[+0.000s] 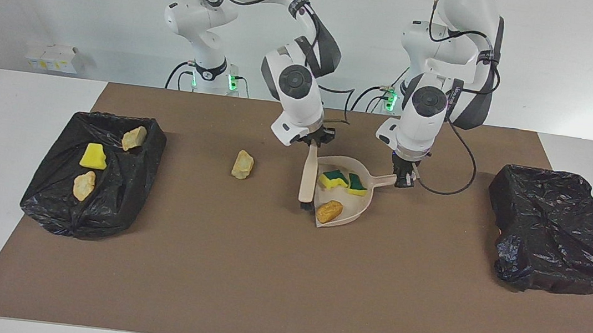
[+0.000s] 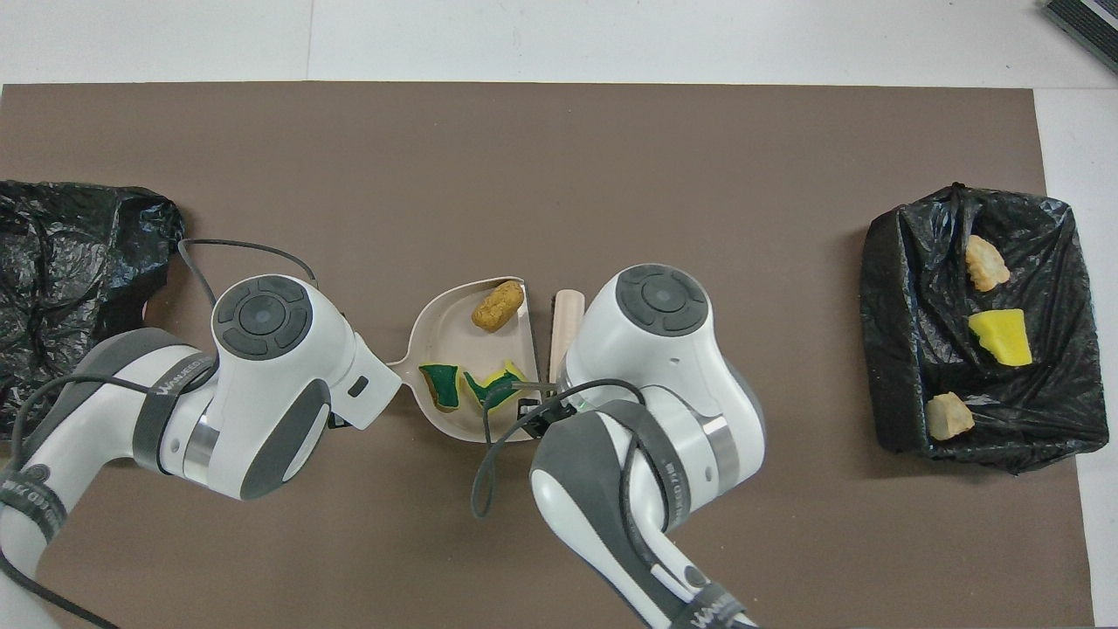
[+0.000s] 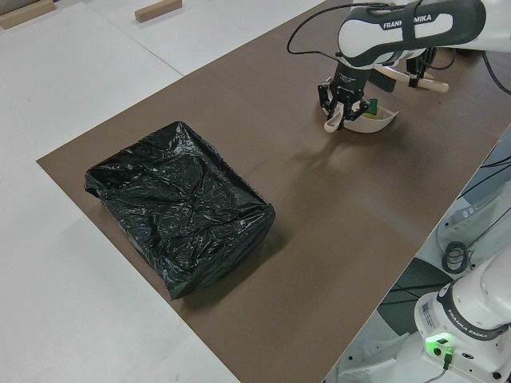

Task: Sweep and dump trash in bin
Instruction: 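Sweep the sponges and crusts into the dustpan with the right gripper, then move the brush back to the remaining crust with the right gripper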

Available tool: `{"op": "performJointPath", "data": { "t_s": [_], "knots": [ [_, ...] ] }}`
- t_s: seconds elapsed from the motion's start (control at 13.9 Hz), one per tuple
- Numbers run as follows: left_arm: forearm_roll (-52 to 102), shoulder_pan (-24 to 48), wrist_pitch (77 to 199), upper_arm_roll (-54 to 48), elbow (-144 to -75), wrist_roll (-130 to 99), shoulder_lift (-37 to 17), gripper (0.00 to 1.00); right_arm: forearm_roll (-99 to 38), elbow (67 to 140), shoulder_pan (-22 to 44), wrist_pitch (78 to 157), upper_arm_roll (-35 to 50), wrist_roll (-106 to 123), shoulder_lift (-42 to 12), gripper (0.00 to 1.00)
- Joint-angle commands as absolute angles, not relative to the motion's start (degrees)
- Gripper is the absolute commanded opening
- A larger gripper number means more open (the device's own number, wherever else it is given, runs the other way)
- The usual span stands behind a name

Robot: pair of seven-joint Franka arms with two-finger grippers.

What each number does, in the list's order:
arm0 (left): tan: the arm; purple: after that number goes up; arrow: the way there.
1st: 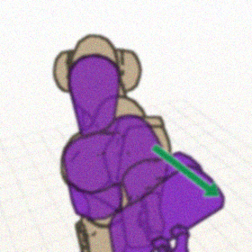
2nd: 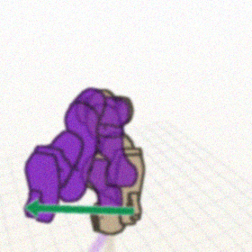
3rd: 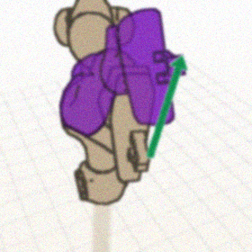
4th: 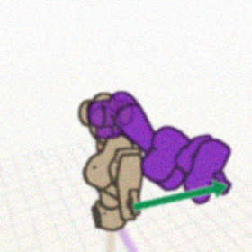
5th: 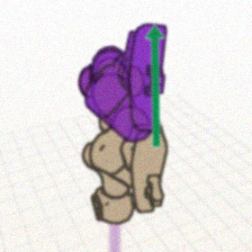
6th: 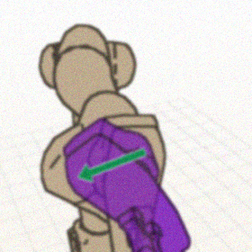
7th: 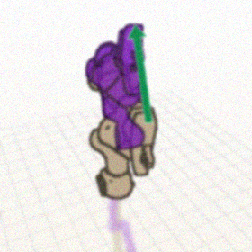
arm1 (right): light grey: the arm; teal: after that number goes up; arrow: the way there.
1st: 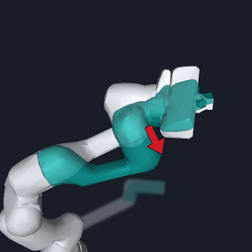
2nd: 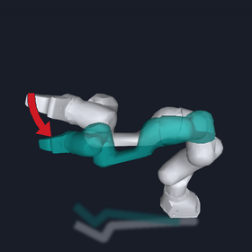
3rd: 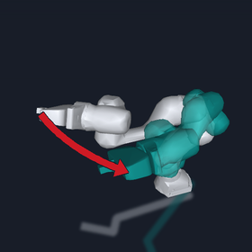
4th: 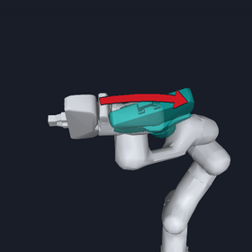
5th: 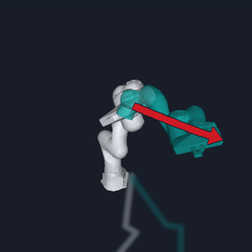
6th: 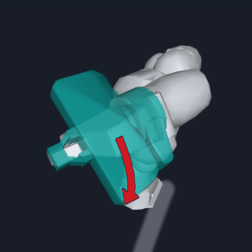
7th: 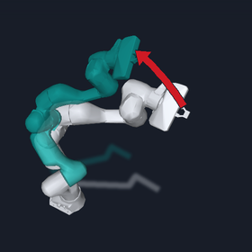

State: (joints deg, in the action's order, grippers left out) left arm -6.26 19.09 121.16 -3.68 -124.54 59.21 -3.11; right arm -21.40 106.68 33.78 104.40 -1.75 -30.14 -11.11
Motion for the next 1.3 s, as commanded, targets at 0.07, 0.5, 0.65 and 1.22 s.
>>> {"op": "performJointPath", "data": {
  "t_s": [0.07,0.5,0.65,1.22],
  "knots": [
    [-7.1,18.9,123.1,-3.5,-126.9,59.2,-1.8,0.00,-15.8,112.2,29.5,96.2,-1.2,-32.7,-3.6,0.00],
    [-7.1,18.9,123.2,-3.5,-126.9,59.3,-1.8,0.00,-5.9,125.0,26.3,94.4,-1.1,-35.1,4.3,0.00],
    [-7.1,18.9,123.2,-3.5,-127.0,59.2,-1.8,0.00,-4.1,132.4,25.6,98.5,-1.1,-34.8,8.6,0.00],
    [-10.6,19.8,123.2,-3.5,-126.9,59.3,-1.7,0.00,-6.3,143.4,27.2,115.1,-0.7,-34.1,9.9,0.00]
  ]
}}
